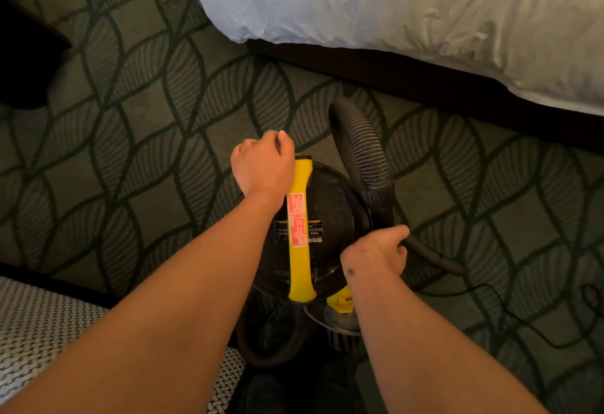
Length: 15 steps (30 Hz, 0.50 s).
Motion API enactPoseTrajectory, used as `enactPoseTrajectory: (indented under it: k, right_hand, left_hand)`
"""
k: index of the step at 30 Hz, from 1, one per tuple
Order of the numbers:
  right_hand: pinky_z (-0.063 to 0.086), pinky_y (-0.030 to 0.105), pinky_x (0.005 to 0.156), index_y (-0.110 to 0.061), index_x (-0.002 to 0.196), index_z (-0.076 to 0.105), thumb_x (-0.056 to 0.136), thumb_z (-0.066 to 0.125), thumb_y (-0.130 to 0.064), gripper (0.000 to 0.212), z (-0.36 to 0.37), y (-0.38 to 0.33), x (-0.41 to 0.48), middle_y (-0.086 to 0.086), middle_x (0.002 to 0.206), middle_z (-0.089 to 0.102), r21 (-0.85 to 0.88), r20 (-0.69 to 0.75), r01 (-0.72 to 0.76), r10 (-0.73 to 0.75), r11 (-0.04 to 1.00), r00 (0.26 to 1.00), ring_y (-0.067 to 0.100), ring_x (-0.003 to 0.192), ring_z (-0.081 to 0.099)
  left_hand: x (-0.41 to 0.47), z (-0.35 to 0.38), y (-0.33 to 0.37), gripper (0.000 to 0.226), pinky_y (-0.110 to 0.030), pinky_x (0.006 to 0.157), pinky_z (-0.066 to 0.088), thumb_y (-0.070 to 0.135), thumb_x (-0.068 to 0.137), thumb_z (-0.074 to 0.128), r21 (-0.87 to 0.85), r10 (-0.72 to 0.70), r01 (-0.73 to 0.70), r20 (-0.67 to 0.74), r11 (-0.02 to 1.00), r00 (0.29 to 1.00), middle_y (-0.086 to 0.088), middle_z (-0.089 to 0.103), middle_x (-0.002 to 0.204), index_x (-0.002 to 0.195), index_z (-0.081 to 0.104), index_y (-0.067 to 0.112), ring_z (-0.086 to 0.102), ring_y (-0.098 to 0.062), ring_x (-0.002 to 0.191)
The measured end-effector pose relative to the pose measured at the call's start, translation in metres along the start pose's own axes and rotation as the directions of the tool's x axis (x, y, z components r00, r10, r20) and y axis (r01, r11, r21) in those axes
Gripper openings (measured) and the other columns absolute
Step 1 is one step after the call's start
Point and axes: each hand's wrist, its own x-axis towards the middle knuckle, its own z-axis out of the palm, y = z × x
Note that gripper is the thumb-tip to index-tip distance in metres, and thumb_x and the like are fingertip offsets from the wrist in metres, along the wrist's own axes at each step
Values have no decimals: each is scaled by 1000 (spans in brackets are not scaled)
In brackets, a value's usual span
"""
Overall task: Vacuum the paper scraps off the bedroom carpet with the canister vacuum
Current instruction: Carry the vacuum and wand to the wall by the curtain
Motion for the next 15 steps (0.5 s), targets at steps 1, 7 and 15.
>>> enactPoseTrajectory:
  k: [1, 7, 15]
  right_hand:
    - [44, 39, 101, -25, 141, 51, 90, 56, -47, 56, 0, 0, 0, -2, 134, 58, 18, 14, -5, 5, 1000, 1000, 22, 119, 55]
    - [44, 40, 101, -27, 143, 48, 90, 57, -47, 58, -12, -2, -3, 0, 136, 57, -18, 78, -6, 7, 1000, 997, 25, 122, 54]
    - [46, 35, 88, -29, 104, 63, 67, 53, -49, 43, -19, -1, 53, -2, 117, 65, -198, 352, -99, 165, 975, 922, 20, 99, 61]
  left_hand:
    - [-3, -3, 3, 44, -38, 83, 41, 35, 98, 26, -6, -11, 10, -15, 1000, 1000, 0, 59, 71, 85, 64, 16, 57, -21, 81]
    - [-50, 5, 14, 44, -37, 94, 39, 46, 99, 29, -45, -113, 111, -46, 993, 993, 0, 58, 124, 127, 52, 21, 51, -20, 114]
    - [-105, -4, 16, 64, -41, 105, 27, 54, 96, 35, 169, -240, 217, 127, 961, 963, -11, 33, 143, 143, 26, 10, 34, -29, 129]
